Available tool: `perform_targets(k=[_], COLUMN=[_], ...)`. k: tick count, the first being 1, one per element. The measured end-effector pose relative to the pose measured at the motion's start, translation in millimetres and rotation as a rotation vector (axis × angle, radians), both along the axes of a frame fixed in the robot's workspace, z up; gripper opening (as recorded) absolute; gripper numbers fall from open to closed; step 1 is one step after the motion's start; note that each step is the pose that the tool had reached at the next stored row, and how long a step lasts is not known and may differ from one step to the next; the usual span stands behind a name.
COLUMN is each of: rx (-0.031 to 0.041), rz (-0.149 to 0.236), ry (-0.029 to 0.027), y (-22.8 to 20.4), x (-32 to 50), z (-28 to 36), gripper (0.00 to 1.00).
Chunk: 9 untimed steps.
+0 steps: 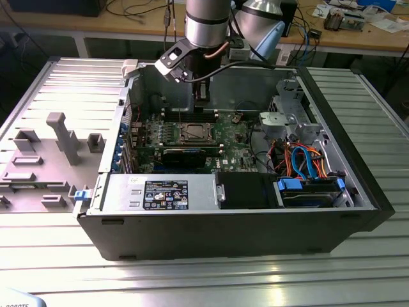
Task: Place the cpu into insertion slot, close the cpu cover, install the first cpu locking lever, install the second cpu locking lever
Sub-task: 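Install the first cpu locking lever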
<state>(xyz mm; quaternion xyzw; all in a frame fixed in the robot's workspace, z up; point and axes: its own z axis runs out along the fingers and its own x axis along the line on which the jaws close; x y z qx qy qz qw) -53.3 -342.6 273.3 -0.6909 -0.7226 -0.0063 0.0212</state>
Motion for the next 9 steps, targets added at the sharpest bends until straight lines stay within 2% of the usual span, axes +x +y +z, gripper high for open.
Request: perform_targets(k=[7,9], rx=[-0.0006,-0.0005], rz=[0.002,0.022], ry=[0.0002,0.0001], y=[0.0,0.0], x=[0.0,0.0], z=[0.1,0.1], gripper=[0.11,0.11])
